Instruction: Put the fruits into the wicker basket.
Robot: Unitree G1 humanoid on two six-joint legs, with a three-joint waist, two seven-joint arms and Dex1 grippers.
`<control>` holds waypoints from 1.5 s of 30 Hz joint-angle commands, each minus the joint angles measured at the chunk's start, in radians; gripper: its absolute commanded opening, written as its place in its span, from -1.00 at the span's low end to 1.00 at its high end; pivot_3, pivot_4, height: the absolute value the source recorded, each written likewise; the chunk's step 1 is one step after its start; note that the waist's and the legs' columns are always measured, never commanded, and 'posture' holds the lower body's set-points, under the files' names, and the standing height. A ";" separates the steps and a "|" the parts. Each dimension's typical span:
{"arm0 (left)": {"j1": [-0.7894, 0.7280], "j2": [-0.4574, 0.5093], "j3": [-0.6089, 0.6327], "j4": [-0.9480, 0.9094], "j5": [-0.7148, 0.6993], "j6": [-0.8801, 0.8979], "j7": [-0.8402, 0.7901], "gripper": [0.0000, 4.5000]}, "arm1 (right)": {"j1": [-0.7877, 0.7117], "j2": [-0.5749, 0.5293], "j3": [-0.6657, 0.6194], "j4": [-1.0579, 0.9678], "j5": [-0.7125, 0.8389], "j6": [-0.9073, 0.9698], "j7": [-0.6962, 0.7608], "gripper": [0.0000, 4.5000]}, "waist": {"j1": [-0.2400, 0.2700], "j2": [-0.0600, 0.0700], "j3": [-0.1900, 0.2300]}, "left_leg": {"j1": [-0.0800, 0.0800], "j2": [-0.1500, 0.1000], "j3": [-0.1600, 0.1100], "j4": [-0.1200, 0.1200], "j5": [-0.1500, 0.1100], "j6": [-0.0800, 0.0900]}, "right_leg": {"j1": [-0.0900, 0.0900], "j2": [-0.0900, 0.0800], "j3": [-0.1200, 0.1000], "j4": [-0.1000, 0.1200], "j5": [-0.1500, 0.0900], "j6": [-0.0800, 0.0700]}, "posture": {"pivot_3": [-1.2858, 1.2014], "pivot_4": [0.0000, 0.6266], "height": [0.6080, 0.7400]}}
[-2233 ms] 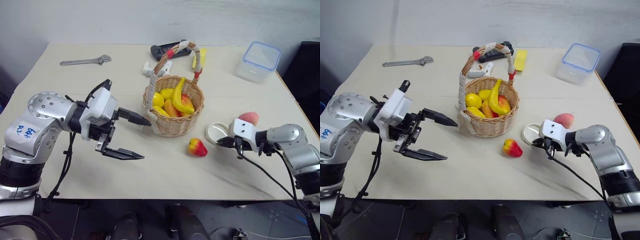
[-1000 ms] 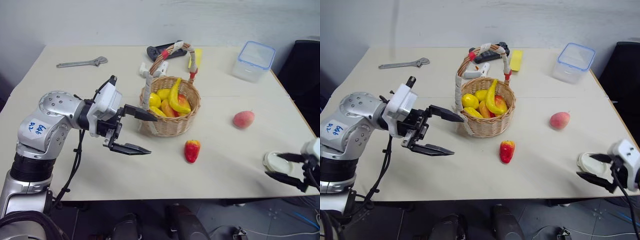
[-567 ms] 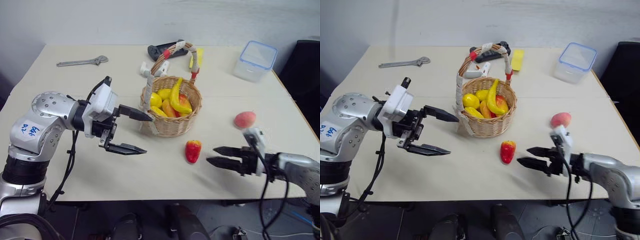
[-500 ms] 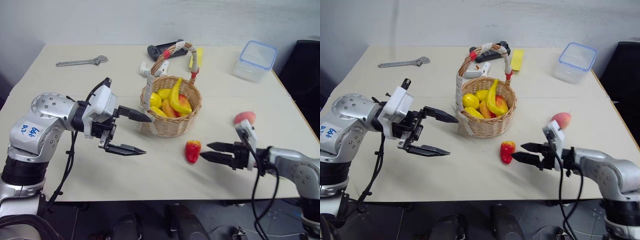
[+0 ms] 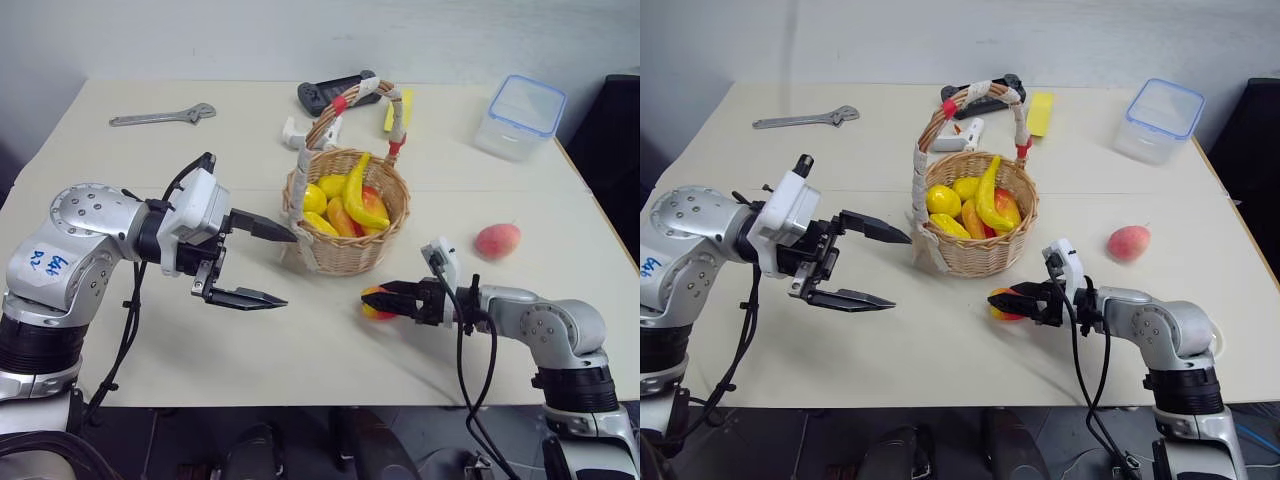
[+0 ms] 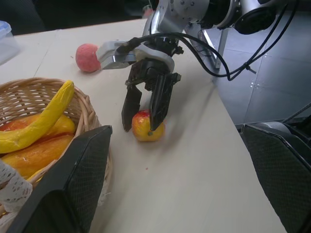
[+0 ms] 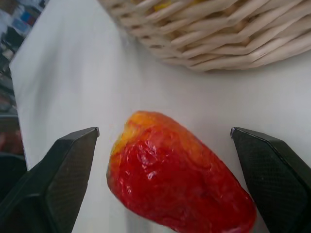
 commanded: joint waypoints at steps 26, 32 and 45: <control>-0.073 -0.057 0.064 0.064 -0.012 0.001 0.098 1.00 | -0.623 0.067 0.013 0.367 -0.183 -0.240 -0.117 0.13 | -0.006 0.000 0.000 | -0.004 0.000 0.002 0.002 0.002 -0.002 | -0.009 0.000 0.001 0.009 0.000 -0.002 | 0.03 -0.52 1.00; -0.063 -0.056 0.073 0.047 -0.014 -0.002 0.113 1.00 | -0.612 0.082 0.045 0.370 -0.251 -0.297 -0.067 0.86 | -0.005 0.000 0.000 | -0.007 0.000 0.002 0.001 0.002 -0.002 | -0.011 0.000 0.001 0.009 -0.001 -0.003 | 0.03 -0.52 1.00; -0.046 -0.064 0.067 0.016 -0.030 0.006 0.116 1.00 | -0.095 -0.259 -0.384 0.027 -0.206 -0.178 -0.073 0.99 | 0.019 0.000 0.000 | -0.005 0.000 0.002 0.003 0.002 -0.002 | -0.009 0.000 0.001 0.009 -0.001 -0.003 | 0.03 -0.52 1.00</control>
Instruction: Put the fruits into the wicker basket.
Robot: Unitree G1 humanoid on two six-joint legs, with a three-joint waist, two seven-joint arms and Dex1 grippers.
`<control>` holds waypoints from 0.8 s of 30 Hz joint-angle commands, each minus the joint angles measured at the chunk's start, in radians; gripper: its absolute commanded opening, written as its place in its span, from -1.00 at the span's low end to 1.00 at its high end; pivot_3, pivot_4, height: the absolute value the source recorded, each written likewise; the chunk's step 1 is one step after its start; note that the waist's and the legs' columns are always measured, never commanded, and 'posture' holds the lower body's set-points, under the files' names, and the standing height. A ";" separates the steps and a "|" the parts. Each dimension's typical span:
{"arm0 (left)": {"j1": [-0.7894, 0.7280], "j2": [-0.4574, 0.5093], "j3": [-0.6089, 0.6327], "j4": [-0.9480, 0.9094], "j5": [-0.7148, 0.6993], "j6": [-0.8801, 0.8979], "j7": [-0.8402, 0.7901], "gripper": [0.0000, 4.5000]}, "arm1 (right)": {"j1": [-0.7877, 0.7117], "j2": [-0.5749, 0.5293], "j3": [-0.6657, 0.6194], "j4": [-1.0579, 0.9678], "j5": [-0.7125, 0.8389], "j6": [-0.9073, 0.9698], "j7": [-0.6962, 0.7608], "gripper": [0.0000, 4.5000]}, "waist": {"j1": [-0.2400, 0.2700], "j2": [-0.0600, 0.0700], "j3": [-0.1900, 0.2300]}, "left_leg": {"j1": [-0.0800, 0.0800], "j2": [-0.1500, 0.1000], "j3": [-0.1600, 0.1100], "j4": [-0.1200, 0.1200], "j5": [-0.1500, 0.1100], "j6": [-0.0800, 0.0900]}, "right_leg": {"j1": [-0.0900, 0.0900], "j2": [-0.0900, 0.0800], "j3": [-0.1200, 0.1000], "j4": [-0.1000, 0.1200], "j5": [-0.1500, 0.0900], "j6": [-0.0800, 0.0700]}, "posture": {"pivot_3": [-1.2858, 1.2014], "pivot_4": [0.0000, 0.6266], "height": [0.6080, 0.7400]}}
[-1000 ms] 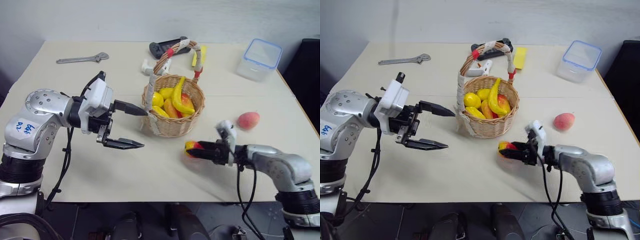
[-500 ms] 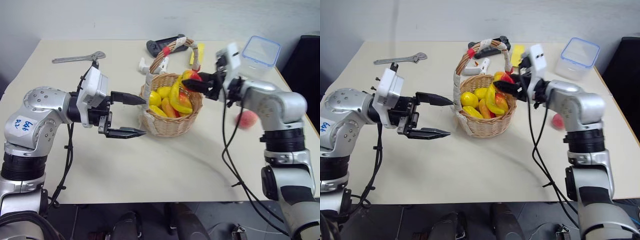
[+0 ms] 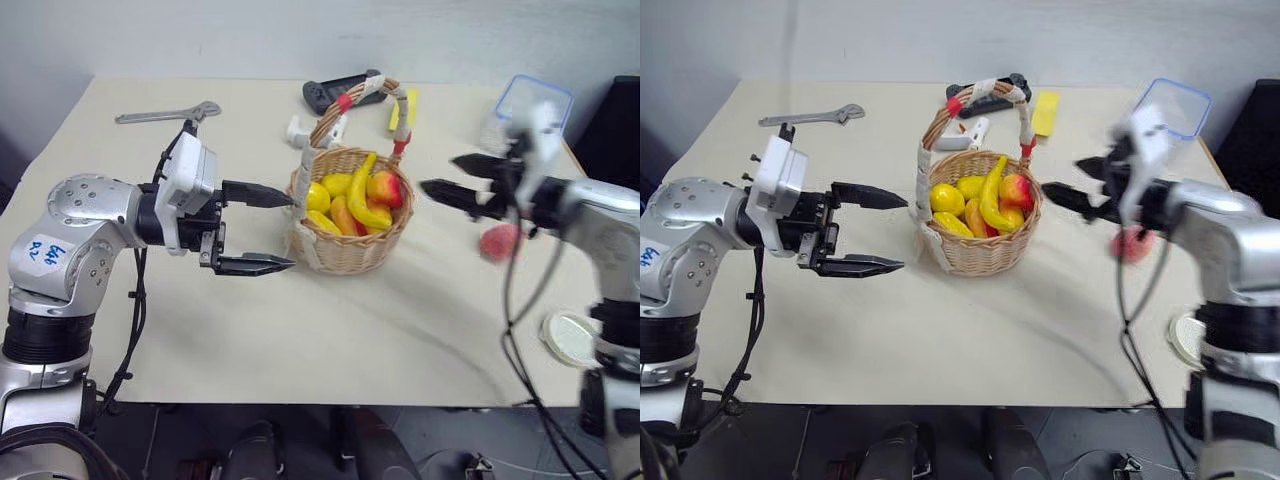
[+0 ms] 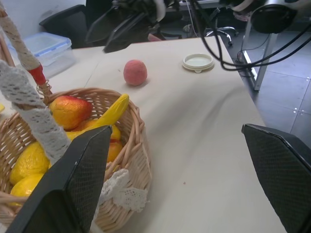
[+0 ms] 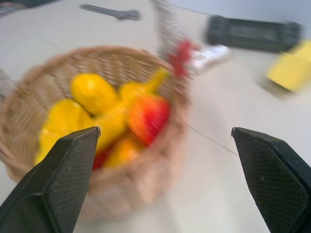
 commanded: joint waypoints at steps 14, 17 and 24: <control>-0.086 -0.065 -0.051 0.031 0.019 -0.042 -0.036 1.00 | 0.088 0.204 -0.113 0.308 -0.132 -0.199 -0.264 0.99 | -0.054 0.000 0.000 | 0.007 -0.001 -0.001 -0.005 0.018 -0.006 | 0.002 0.003 0.003 0.006 0.008 -0.002 | 0.03 -0.52 1.00; -0.090 -0.070 -0.050 0.030 0.021 -0.039 -0.034 1.00 | 0.030 0.237 -0.112 0.404 -0.131 -0.214 -0.277 0.99 | -0.054 0.000 0.000 | 0.007 -0.001 -0.002 -0.005 0.019 -0.005 | 0.002 0.003 0.002 0.006 0.009 -0.003 | 0.03 -0.52 1.00; -0.094 -0.065 -0.042 0.028 0.023 -0.033 -0.029 1.00 | -0.027 0.255 -0.083 0.552 -0.158 -0.305 -0.256 0.91 | -0.051 0.000 0.000 | 0.006 -0.002 -0.001 -0.005 0.018 -0.005 | 0.002 0.002 0.002 0.006 0.009 -0.003 | 0.03 -0.52 1.00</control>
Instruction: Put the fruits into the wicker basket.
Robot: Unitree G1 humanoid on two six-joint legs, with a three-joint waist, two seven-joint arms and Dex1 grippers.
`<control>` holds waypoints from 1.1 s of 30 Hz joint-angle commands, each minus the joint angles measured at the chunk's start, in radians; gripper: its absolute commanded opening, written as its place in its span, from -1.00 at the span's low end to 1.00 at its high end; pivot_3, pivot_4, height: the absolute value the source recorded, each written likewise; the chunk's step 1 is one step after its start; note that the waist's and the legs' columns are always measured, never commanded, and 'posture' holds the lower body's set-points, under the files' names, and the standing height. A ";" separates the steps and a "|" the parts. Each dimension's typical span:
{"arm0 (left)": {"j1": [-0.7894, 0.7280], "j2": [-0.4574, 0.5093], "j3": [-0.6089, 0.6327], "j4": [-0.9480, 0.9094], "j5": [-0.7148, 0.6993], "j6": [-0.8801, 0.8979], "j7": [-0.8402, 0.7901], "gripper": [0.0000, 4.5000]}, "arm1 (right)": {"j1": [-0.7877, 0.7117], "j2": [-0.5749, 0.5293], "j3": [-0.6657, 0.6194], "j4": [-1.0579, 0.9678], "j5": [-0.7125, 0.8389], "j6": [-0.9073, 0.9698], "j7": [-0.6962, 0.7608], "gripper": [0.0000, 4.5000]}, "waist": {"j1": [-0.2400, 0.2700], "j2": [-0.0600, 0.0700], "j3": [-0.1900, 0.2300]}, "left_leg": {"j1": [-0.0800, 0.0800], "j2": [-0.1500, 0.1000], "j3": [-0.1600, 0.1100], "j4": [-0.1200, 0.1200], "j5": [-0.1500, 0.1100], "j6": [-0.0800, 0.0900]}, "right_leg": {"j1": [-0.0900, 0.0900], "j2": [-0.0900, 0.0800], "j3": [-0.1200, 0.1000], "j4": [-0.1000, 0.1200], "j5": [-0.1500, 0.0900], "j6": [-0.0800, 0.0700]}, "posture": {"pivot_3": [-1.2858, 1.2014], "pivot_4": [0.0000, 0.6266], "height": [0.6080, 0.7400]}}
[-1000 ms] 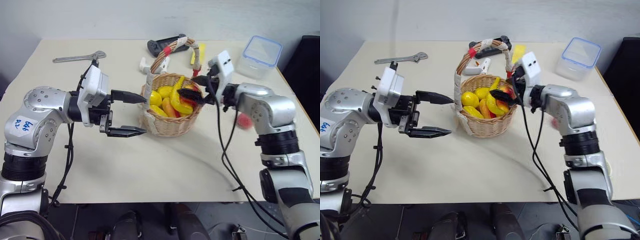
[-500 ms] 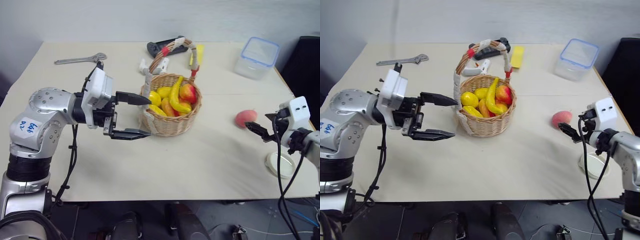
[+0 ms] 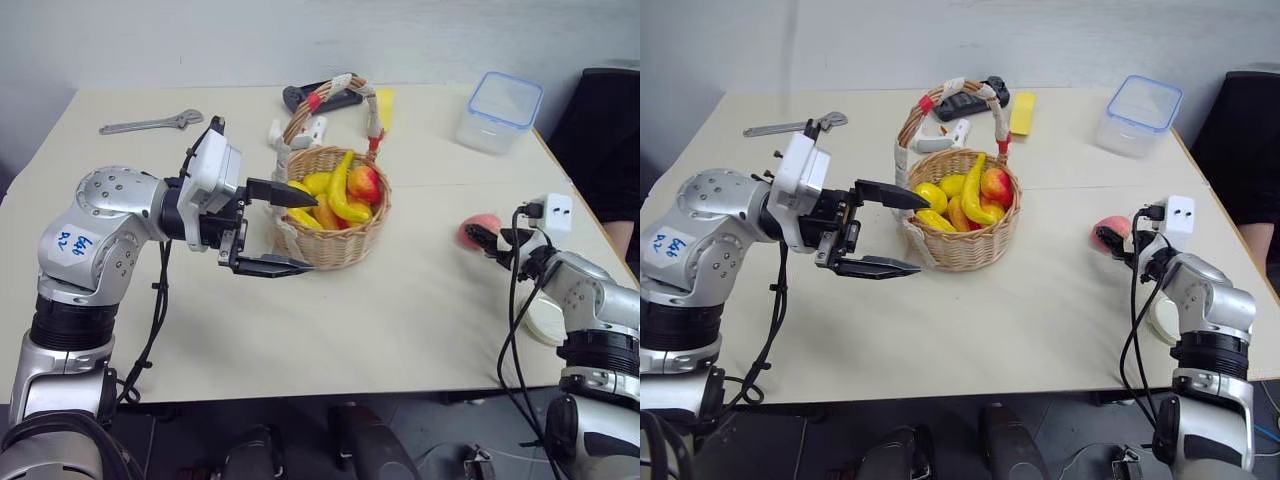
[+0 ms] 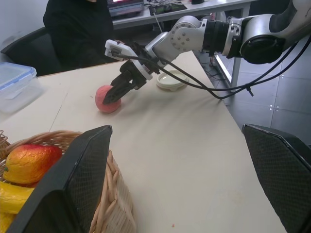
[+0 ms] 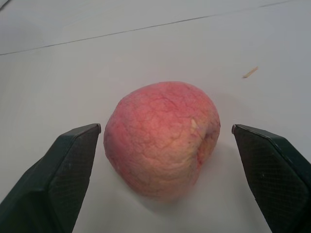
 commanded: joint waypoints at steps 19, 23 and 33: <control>0.028 0.048 0.094 0.012 0.005 -0.005 0.057 1.00 | -0.235 0.118 0.165 -0.482 0.321 0.323 0.054 0.12 | -0.002 0.001 0.001 | 0.000 0.002 -0.001 0.000 0.000 -0.002 | -0.001 0.001 -0.001 0.002 0.000 0.000 | 0.03 -0.52 1.00; 0.027 0.045 0.094 0.002 0.003 -0.005 0.070 1.00 | -0.293 0.189 0.249 -0.408 0.245 0.257 0.027 0.12 | 0.000 0.001 0.001 | -0.002 0.001 0.000 0.000 -0.001 0.000 | -0.003 -0.001 -0.001 0.001 0.000 -0.001 | 0.03 -0.52 1.00; 0.054 0.058 0.116 -0.024 -0.006 -0.001 0.086 1.00 | -0.319 0.222 0.304 -0.383 0.161 0.193 0.063 0.99 | 0.001 0.001 0.001 | -0.005 0.001 0.000 -0.001 -0.004 0.000 | -0.004 -0.001 -0.002 -0.004 0.000 0.000 | 0.03 -0.52 1.00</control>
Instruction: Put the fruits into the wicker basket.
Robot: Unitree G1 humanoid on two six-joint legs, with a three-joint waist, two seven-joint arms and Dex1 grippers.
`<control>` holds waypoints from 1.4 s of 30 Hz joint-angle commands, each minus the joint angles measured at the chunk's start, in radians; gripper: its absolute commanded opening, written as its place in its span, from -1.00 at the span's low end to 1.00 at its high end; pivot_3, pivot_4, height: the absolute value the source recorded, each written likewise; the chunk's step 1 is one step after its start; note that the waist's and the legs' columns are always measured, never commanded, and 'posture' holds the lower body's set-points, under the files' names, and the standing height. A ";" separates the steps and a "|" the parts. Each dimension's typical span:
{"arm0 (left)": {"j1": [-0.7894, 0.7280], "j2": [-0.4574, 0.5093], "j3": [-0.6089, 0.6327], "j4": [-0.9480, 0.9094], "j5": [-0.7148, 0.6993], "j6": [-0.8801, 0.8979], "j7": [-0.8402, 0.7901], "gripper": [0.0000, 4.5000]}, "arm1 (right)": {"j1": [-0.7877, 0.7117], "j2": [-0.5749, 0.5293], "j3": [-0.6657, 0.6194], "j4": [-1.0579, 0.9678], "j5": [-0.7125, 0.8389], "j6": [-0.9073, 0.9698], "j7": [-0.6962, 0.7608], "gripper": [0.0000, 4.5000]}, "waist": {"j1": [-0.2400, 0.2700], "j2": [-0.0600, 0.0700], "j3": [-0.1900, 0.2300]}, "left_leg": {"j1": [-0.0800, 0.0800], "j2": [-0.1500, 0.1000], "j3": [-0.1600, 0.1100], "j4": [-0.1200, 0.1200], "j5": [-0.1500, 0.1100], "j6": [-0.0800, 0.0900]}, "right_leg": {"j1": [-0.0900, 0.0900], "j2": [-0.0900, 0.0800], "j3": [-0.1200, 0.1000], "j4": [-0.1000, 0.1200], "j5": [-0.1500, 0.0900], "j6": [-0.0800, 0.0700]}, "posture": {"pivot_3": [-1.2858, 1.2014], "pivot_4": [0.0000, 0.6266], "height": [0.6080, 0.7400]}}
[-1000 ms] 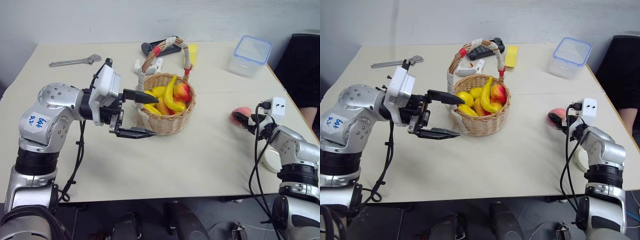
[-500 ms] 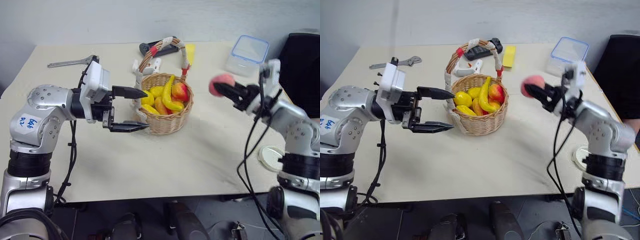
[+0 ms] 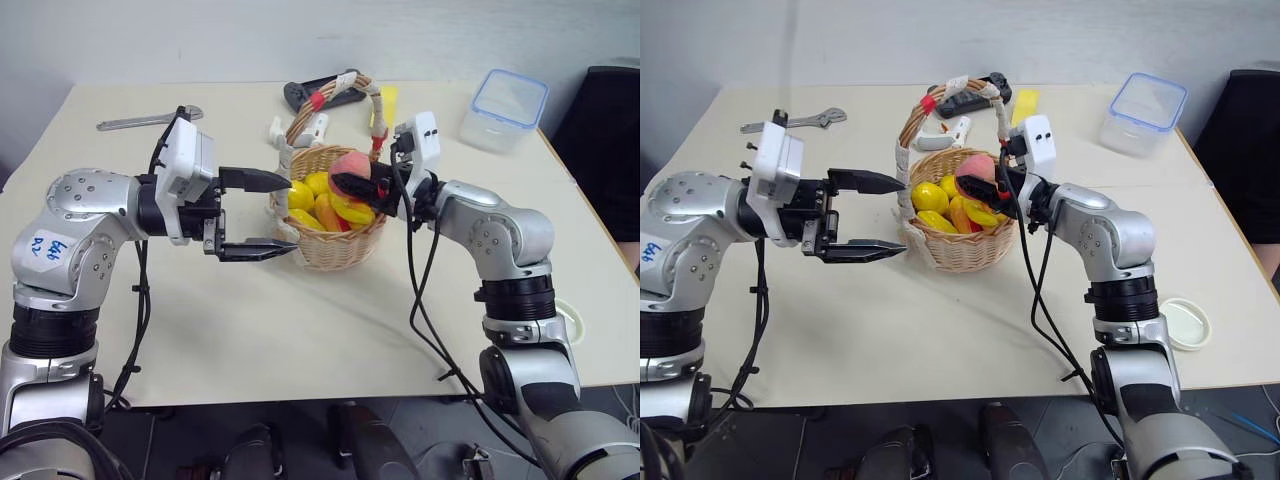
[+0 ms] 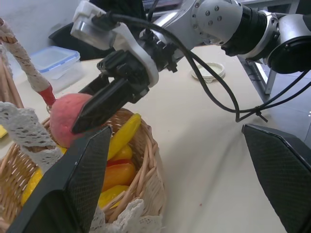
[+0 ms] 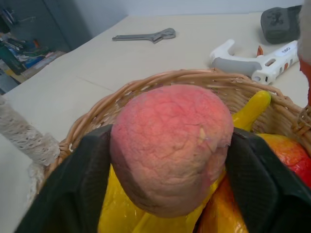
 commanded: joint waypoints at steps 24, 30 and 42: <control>-0.028 -0.011 0.040 -0.013 0.000 -0.020 0.047 1.00 | -0.284 0.027 0.005 0.587 -0.273 -0.539 0.070 0.99 | -0.025 0.000 0.000 | 0.002 0.000 0.000 0.001 0.002 -0.001 | 0.000 0.000 0.000 0.004 0.000 -0.001 | 0.03 -0.52 1.00; 0.005 -0.002 0.056 -0.056 -0.013 -0.004 0.069 1.00 | -0.356 0.053 -0.006 0.780 -0.313 -0.657 0.094 0.75 | -0.028 0.000 0.000 | 0.001 0.000 0.001 0.000 0.000 -0.001 | 0.000 0.000 0.000 0.000 0.000 -0.001 | 0.03 -0.52 1.00; -0.004 -0.016 0.056 -0.055 -0.017 -0.002 0.085 1.00 | -0.314 0.029 -0.019 0.760 -0.346 -0.736 0.140 -0.86 | -0.029 0.000 0.000 | 0.002 0.000 0.001 0.001 0.000 -0.001 | 0.000 0.000 0.000 0.003 0.000 -0.001 | 0.03 -0.52 1.00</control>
